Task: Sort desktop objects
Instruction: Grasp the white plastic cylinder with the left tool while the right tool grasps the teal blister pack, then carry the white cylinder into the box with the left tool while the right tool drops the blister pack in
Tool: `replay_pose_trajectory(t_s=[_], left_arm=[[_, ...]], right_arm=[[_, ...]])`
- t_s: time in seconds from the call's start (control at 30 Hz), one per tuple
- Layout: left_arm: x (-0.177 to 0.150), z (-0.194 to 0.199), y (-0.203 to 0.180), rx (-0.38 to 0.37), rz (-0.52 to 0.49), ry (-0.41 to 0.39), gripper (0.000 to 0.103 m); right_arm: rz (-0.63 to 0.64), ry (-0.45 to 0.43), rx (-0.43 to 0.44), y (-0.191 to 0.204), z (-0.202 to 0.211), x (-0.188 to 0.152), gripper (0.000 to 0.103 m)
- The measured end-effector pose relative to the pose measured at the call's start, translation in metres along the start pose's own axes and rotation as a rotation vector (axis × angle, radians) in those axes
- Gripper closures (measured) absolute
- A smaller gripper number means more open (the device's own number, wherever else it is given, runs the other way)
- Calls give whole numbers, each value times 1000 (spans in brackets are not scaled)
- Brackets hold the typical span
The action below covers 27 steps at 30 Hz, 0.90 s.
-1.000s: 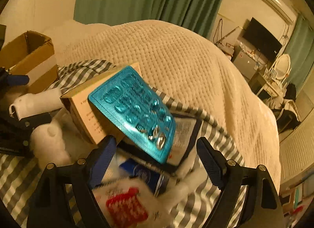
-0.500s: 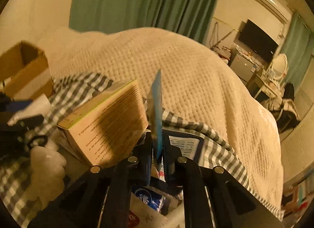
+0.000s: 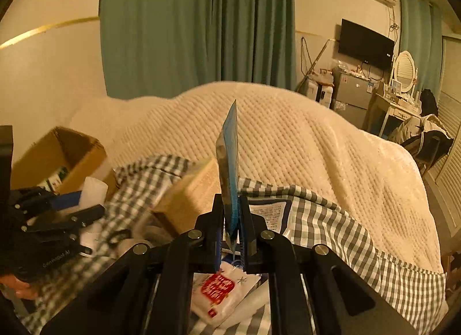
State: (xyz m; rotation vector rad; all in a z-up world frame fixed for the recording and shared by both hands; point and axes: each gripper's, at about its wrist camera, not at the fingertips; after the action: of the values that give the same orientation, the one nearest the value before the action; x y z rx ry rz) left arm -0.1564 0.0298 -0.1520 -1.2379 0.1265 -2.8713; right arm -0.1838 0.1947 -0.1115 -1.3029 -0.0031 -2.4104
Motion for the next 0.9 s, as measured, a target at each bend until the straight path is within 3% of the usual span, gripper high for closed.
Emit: replay_pose_trajectory(t_s=[0.43,0.9], left_arm=[[18,77,-4,-72,-6,-140,70],[36,164,36,-49,-9,-318,70]], right_arm=[[-23,-118,-9,14,81,22,95],[-42,-242,51,49,145,54,95]])
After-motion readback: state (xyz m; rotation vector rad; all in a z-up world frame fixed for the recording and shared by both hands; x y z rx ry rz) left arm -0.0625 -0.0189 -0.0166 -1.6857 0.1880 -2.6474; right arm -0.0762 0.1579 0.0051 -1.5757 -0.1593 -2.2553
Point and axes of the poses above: each gripper's, at about its wrist camera, not at the fingertips, and z roughly against the way its jaws point, y to its left, x to its top, and after that the axes turned 11 degrees about z, right-handed
